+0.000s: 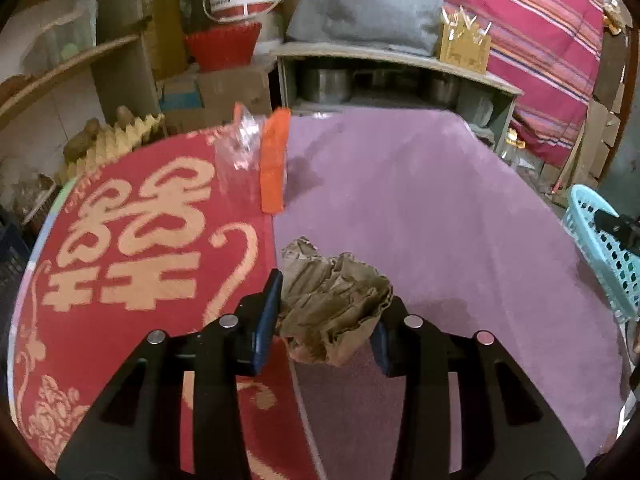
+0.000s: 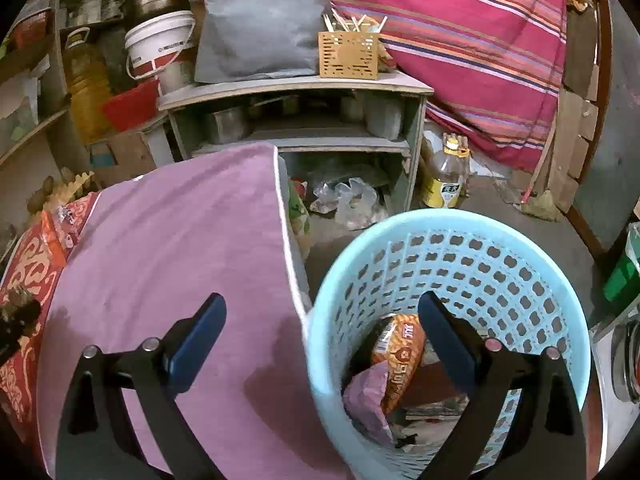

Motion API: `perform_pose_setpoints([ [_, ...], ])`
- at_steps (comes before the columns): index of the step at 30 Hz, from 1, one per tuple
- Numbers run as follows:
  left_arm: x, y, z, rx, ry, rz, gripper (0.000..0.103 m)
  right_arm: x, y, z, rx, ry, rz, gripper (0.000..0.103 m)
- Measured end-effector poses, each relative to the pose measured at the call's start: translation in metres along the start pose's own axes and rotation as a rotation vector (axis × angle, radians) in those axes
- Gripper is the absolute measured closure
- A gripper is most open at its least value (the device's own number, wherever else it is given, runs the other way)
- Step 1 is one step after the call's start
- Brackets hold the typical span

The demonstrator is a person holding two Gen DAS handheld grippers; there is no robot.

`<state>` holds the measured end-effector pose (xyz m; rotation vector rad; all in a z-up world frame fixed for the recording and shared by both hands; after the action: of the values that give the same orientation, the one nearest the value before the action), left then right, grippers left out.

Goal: Collect trash
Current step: 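Grasp the crumpled brown paper with the left tool while the right tool grasps the clear plastic bag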

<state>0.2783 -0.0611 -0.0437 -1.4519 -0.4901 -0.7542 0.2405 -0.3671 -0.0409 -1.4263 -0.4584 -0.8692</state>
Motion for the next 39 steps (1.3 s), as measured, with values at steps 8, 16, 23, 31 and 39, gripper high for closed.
perform_pose_setpoints([
  [8,0.007,-0.015,0.035,0.022,-0.029,-0.045,0.065,-0.007,0.000,0.041,0.043,-0.068,0.006,0.008],
  [16,0.009,-0.015,0.094,0.074,-0.088,-0.050,0.065,-0.010,-0.004,0.103,0.127,-0.121,-0.005,0.008],
  [23,0.010,-0.006,0.147,0.137,-0.155,-0.040,0.065,0.000,-0.002,0.151,0.173,-0.128,-0.053,0.008],
  [31,0.007,0.017,0.183,0.192,-0.184,-0.007,0.065,0.014,0.020,0.227,0.205,-0.226,-0.058,0.008],
  [39,0.012,0.020,0.213,0.202,-0.270,-0.005,0.065,0.015,0.057,0.295,0.256,-0.294,0.009,0.008],
])
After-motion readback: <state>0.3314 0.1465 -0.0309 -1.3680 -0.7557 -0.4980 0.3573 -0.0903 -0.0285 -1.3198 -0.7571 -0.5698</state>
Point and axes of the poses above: each gripper's, at about its wrist camera, not at the fingertips, and y roughly the way its jaws point, z to its left, x to its top, the point moved 3 cm from there along y, roughly the way its jaws point, and after that the axes turned 7 degrees about x, right-handed, at the moved point
